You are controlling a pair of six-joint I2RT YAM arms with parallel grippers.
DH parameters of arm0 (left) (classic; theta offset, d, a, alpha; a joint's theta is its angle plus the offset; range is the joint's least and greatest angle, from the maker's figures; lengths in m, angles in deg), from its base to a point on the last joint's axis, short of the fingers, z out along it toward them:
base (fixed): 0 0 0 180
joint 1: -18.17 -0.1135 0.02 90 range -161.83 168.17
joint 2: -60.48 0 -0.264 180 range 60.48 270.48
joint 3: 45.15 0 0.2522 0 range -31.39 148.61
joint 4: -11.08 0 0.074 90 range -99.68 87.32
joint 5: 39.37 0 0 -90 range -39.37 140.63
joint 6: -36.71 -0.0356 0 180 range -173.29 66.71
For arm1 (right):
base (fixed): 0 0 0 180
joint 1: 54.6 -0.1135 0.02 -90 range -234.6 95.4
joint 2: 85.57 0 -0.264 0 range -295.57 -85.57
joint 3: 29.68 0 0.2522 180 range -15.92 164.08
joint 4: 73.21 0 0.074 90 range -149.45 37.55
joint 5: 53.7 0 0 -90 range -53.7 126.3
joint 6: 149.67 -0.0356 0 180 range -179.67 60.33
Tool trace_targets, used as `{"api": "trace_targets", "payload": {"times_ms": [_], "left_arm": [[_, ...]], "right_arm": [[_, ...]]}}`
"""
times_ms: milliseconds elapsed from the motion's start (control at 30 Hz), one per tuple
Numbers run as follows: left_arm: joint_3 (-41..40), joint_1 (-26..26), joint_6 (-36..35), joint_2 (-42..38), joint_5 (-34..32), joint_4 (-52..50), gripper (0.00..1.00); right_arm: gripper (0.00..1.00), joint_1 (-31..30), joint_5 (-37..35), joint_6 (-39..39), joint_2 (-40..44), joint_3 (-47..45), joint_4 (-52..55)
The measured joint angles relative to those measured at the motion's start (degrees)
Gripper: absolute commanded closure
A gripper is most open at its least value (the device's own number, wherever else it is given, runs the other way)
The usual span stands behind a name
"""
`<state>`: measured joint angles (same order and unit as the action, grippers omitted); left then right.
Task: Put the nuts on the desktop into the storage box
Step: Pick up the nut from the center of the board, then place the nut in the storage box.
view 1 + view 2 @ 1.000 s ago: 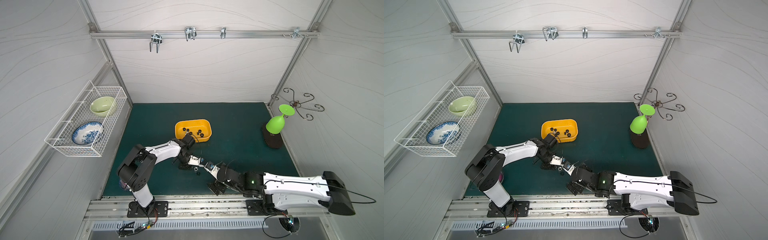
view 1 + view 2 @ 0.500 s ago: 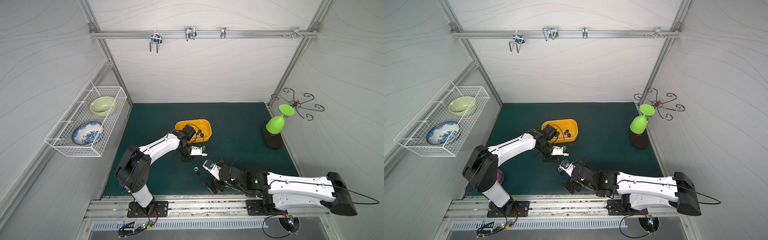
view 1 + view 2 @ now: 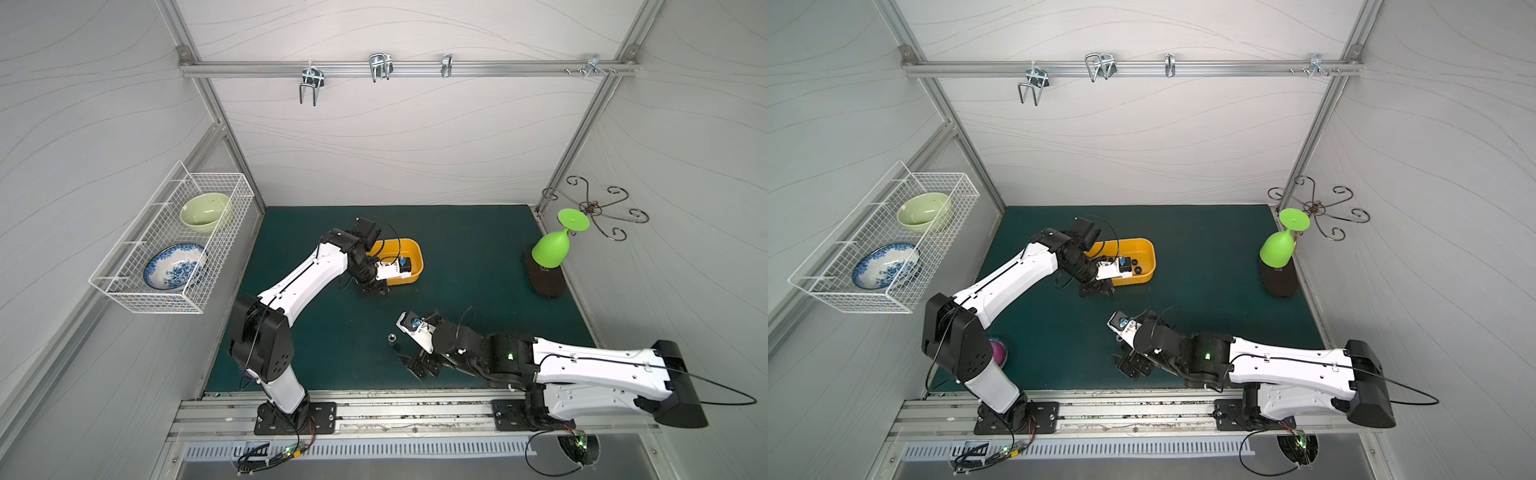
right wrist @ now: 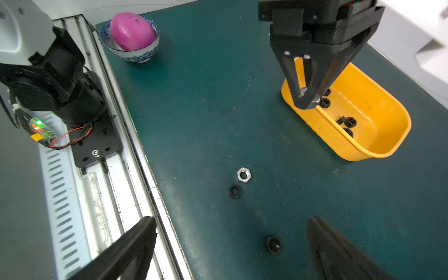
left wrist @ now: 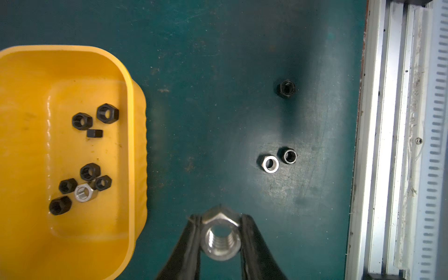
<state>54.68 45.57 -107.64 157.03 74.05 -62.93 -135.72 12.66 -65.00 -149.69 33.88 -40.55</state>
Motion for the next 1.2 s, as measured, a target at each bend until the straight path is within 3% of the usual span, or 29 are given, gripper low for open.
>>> {"api": "trace_targets", "payload": {"times_ms": [533,800,1200], "left_arm": [[15.23,-3.5,7.15,10.21,-2.97,-3.26,0.79],[23.34,-6.4,11.56,17.14,-4.74,-3.23,0.8],[26.67,-6.91,18.12,23.87,-5.92,1.38,0.8]], "right_arm": [[0.01,0.68,-11.54,-3.43,-2.73,10.91,4.37],[0.01,4.61,-9.05,-5.07,-3.67,13.75,6.64],[0.01,12.83,-4.31,-5.14,-9.33,14.21,4.2]]}}
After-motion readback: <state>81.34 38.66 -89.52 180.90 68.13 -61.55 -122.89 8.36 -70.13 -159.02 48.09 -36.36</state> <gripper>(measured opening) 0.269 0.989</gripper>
